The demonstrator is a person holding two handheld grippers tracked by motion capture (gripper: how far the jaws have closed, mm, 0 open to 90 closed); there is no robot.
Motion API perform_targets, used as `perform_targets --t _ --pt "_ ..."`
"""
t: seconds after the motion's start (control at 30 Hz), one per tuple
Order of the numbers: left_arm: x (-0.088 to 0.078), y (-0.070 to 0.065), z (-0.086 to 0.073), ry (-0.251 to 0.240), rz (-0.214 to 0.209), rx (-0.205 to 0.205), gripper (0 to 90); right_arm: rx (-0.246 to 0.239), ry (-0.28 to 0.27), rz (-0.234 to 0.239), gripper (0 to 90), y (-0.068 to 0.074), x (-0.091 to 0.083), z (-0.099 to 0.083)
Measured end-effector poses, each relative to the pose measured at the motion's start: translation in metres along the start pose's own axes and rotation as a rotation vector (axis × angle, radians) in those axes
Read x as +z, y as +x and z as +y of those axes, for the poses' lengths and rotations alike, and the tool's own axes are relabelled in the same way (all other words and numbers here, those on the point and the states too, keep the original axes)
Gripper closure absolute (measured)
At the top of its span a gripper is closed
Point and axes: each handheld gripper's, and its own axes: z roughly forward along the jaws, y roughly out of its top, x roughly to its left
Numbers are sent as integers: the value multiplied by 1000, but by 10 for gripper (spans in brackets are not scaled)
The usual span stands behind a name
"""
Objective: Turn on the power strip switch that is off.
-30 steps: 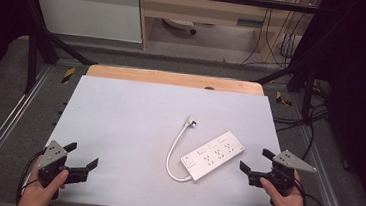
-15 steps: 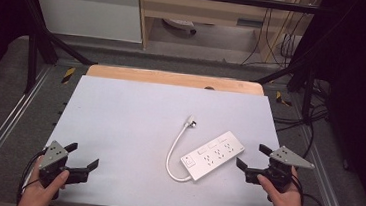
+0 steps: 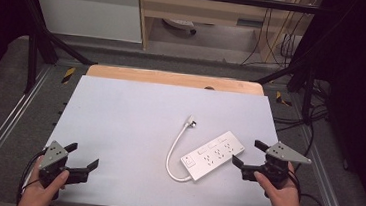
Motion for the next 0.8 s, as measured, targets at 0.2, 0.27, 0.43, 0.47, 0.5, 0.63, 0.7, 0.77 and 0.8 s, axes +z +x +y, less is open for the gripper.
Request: perform_targets --t 0.2,0.27,0.43,0.47,0.5,0.63,0.7,0.77,0.8 --pt "0 0 0 0 0 1 58 -9 0 15 25 4 6 6" --pt "0 0 0 0 0 0 58 -12 4 22 26 5 9 8" --pt "0 0 0 0 -1 0 58 -19 7 37 27 10 17 12" --pt "0 0 0 0 -1 1 58 -22 6 40 27 11 18 13" --pt "0 0 0 0 0 1 58 -24 6 41 27 11 19 14" --pt "0 0 0 0 -1 1 58 -26 3 49 28 15 24 17" --pt "0 0 0 0 -1 1 57 -30 3 54 29 17 26 18" --pt "0 0 0 0 -1 1 58 -34 7 61 31 18 29 20" --pt "0 0 0 0 0 2 58 -35 10 64 32 19 30 20"
